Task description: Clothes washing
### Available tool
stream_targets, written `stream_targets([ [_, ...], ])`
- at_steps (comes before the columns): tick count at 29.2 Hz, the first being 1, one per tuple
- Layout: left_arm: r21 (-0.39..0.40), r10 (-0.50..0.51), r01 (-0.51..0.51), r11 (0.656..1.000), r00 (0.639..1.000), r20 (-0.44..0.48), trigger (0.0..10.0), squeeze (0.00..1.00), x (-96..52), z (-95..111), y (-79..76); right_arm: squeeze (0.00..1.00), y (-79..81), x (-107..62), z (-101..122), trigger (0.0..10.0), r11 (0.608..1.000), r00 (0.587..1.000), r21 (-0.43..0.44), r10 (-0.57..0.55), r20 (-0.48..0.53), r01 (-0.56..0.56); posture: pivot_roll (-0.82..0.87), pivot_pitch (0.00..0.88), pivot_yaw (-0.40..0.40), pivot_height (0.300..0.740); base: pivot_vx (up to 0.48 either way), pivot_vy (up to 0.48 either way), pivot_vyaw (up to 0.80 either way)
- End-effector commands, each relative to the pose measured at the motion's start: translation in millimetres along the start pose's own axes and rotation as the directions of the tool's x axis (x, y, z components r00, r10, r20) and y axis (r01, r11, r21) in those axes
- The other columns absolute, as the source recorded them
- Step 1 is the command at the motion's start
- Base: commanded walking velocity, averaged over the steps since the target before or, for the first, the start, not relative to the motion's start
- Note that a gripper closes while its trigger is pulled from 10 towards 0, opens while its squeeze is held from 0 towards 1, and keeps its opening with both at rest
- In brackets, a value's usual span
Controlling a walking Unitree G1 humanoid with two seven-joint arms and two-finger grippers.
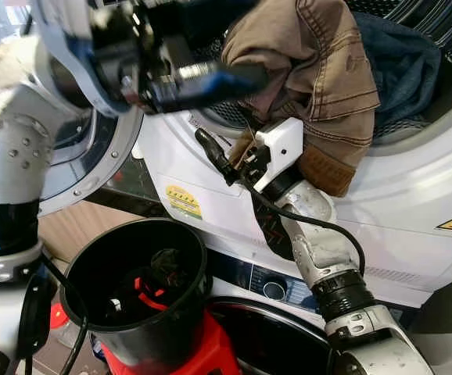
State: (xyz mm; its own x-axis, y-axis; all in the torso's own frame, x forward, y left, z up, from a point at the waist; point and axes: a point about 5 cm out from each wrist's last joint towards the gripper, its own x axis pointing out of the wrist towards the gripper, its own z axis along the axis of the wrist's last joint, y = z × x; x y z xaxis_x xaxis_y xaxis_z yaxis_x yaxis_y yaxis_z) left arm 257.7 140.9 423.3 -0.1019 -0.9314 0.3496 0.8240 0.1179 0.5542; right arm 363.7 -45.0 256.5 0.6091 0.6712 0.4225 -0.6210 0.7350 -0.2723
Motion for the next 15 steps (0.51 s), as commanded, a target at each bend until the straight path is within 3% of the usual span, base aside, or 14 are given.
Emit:
stream_targets([
  [1,-0.048,-0.022,0.025,0.999,0.997,0.077,10.0,0.53,-2.3,19,0.0,0.00,-3.5,3.0,3,10.0,1.000,1.000,0.008,-0.015,0.011,0.015,0.06,0.000,0.128,0.740,0.000,0.000,0.00],
  [2,-0.095,-0.035,0.044,0.995,0.995,0.099,10.0,0.24,-5.4,20,-1.0,0.00,-3.1,3.3,2,10.0,1.000,1.000,0.009,-0.014,0.010,0.014,0.06,0.000,0.129,0.740,0.000,0.000,0.00],
  [3,-0.137,-0.048,0.063,0.989,0.993,0.110,10.0,0.11,-8.2,20,-2.9,0.00,-3.0,3.6,2,10.0,1.000,1.000,0.009,-0.013,0.010,0.013,0.06,0.000,0.128,0.740,0.000,0.000,0.00],
  [4,-0.137,-0.048,0.063,0.989,0.993,0.110,10.0,0.11,-8.2,20,-2.9,0.00,-3.0,3.6,2,10.0,1.000,1.000,0.009,-0.013,0.010,0.013,0.06,0.000,0.128,0.740,0.000,0.000,0.00],
  [5,-0.203,-0.074,0.099,0.974,0.989,0.125,10.0,0.00,-11.8,19,-7.4,0.00,-2.9,3.9,2,10.0,1.000,1.000,0.009,-0.012,0.010,0.012,0.06,0.000,0.130,0.740,0.000,0.000,0.00],
  [7,-0.372,-0.195,0.191,0.908,0.980,0.027,10.0,0.00,-32.3,3,-30.6,0.00,-3.5,3.8,0,10.0,1.000,1.000,0.009,-0.010,0.003,0.010,0.07,0.000,0.128,0.740,0.000,0.000,0.00],
  [10,-0.428,-0.216,0.184,0.885,0.976,-0.028,10.0,0.00,-41.1,-6,-39.6,0.00,-3.5,3.8,-1,10.0,1.000,1.000,0.009,-0.007,0.002,0.007,0.07,0.000,0.132,0.740,0.000,0.000,0.00],
  [14,-0.574,-0.272,0.131,0.808,0.948,-0.166,10.0,0.00,-63.2,-34,-67.1,0.00,-2.8,4.4,-2,10.0,1.000,1.000,0.011,0.002,-0.003,-0.002,0.08,0.000,0.131,0.740,0.000,0.000,0.00],
  [15,-0.574,-0.272,0.131,0.808,0.948,-0.166,10.0,0.00,-63.2,-34,-67.1,0.00,-2.8,4.4,-2,10.0,1.000,1.000,0.011,0.002,-0.003,-0.002,0.08,0.000,0.131,0.740,0.000,0.000,0.00],
])
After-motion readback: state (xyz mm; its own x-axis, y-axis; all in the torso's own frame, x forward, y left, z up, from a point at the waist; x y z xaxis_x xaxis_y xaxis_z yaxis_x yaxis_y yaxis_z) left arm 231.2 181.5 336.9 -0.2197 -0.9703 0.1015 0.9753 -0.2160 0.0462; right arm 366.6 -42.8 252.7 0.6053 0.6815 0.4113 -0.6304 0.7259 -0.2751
